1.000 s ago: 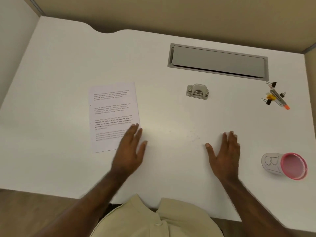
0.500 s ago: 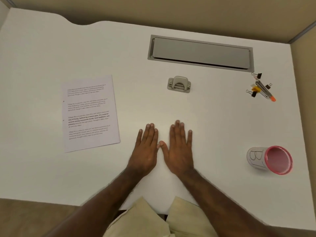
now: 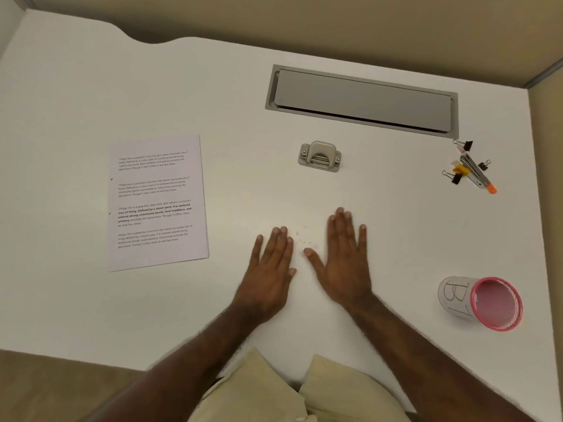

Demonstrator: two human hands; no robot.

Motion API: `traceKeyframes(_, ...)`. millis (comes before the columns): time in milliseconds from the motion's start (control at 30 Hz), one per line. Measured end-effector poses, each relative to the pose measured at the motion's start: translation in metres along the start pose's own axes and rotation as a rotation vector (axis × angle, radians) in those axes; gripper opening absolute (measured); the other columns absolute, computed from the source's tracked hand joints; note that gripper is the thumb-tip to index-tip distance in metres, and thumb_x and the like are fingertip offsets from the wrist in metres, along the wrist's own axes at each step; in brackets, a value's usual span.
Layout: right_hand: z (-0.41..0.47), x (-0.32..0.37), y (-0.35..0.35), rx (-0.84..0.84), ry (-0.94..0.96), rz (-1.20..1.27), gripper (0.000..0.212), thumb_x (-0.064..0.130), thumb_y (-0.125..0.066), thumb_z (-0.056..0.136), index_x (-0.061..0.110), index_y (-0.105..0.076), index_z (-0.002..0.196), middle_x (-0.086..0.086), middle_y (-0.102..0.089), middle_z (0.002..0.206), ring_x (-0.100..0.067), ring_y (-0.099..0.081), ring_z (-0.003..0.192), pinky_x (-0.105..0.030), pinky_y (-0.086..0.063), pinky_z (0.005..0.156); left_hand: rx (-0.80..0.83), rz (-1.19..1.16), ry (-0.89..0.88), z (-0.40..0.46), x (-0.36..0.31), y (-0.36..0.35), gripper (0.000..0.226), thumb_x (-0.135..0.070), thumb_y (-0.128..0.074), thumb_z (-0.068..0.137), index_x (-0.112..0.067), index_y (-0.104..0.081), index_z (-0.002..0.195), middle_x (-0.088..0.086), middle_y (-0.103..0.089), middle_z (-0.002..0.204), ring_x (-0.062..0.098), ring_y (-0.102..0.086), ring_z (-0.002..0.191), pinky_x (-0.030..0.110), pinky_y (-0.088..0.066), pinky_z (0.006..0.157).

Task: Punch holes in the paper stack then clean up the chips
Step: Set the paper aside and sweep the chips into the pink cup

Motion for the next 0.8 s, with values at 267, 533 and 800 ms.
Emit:
traceKeyframes(267, 0.020, 0.017, 0.015, 0.013, 0.321, 0.239, 0.071, 0.054, -0.033, 0.112, 0.007, -0.030, 0.165, -0.008, -0.021, 0.175, -0.019, -0.013, 0.164, -0.046, -0.020, 0.132, -0.197, -0.119, 0.041, 0.014, 0.019, 0.022, 0.057, -0.002, -0.046, 0.105, 0.007, -0.035, 0.160, 0.024, -0.029, 0.171, 0.039, -0.022, 0.163, 0.066, -0.022, 0.129)
traceKeyframes(533, 0.086, 0.023, 0.019, 0.025, 0.320, 0.206, 0.067, 0.051, -0.033, 0.112, 0.006, -0.038, 0.161, -0.010, -0.029, 0.172, -0.020, -0.021, 0.162, -0.048, -0.019, 0.131, -0.072, -0.280, 0.033, 0.081, 0.035, 0.047, 0.056, -0.006, -0.038, 0.112, 0.001, -0.022, 0.165, 0.019, -0.016, 0.175, 0.033, -0.010, 0.166, 0.052, -0.008, 0.135)
traceKeyframes(800, 0.007, 0.019, 0.005, 0.050, 0.301, 0.399, 0.061, 0.038, -0.042, 0.113, 0.010, -0.027, 0.166, 0.002, -0.029, 0.172, -0.003, -0.018, 0.160, -0.038, -0.016, 0.133, -0.082, -0.382, -0.029, 0.011, -0.004, 0.013, 0.061, 0.000, -0.040, 0.109, -0.001, -0.019, 0.167, 0.011, -0.014, 0.178, 0.023, -0.009, 0.167, 0.049, -0.012, 0.136)
Point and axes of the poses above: each hand's wrist, its own z-axis towards the middle knuckle, its own y-axis out of the back of the hand, x = y × z, the point moved 2 cm from there along z, towards the middle knuckle
